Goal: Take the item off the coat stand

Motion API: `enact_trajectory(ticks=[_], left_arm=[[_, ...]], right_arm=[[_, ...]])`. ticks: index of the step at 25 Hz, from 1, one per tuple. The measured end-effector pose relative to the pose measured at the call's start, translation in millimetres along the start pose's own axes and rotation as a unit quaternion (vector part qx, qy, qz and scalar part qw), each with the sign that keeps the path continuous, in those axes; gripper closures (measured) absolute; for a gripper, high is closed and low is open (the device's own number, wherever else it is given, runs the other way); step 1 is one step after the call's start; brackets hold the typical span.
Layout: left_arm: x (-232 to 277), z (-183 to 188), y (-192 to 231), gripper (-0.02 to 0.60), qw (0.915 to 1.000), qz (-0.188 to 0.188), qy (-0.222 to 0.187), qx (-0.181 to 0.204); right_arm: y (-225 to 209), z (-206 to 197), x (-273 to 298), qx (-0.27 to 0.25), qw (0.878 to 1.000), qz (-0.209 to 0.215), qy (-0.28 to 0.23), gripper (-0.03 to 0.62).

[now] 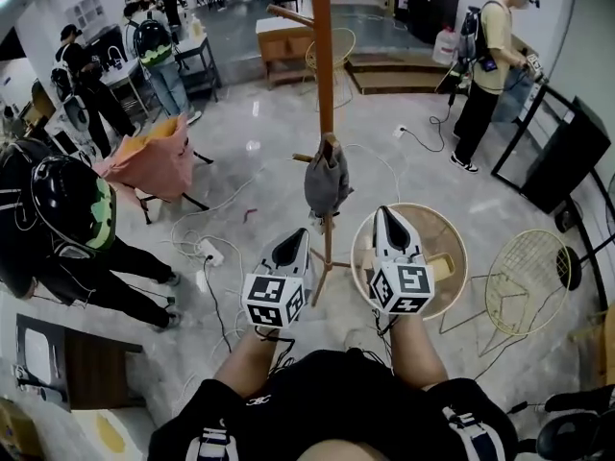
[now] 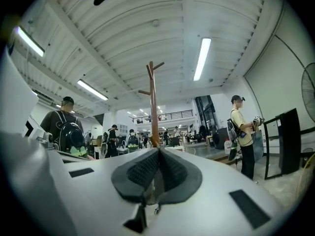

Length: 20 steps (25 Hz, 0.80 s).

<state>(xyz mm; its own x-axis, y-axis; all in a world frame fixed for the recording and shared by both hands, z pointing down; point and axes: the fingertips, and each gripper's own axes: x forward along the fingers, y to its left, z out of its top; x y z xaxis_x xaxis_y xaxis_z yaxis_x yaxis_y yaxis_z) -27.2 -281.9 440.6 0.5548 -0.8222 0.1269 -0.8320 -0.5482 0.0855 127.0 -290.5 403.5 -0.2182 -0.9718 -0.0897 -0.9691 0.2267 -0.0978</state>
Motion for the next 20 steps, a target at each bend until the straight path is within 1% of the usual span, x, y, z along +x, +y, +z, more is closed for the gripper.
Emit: enact_trajectory(ticks=[5, 9, 12, 17, 18, 19, 20], left_arm=[[68, 16, 0, 0.566, 0.9995, 0.030, -0.002, -0.002], [102, 20, 3, 0.566, 0.9983, 0.057, -0.009, -0.010], [119, 15, 6, 0.566, 0.9973, 0.071, -0.005, -0.015], [139, 15, 26, 0.566, 0.9959, 0.088, 0.003, -0.017], [139, 18, 30, 0.566, 0.9957, 0.091, 0.002, -0.018], [139, 21, 35, 0.566, 0.9955, 0.093, 0.000, -0.019], [138, 22, 40, 0.566, 0.9952, 0.096, -0.001, -0.019]], right_arm=[[-45, 7, 56, -0.002, 0.999, 0.037, 0.001, 0.578], [-64, 4, 88, -0.004, 0.997, 0.076, 0.001, 0.577], [-69, 2, 107, 0.000, 0.994, 0.109, -0.005, 0.578], [-62, 1, 133, 0.010, 0.990, 0.141, -0.014, 0.574], [-58, 3, 137, 0.013, 0.989, 0.149, -0.017, 0.559], [-53, 5, 140, 0.015, 0.987, 0.157, -0.023, 0.517], [-48, 6, 144, 0.015, 0.986, 0.164, -0.028, 0.437]])
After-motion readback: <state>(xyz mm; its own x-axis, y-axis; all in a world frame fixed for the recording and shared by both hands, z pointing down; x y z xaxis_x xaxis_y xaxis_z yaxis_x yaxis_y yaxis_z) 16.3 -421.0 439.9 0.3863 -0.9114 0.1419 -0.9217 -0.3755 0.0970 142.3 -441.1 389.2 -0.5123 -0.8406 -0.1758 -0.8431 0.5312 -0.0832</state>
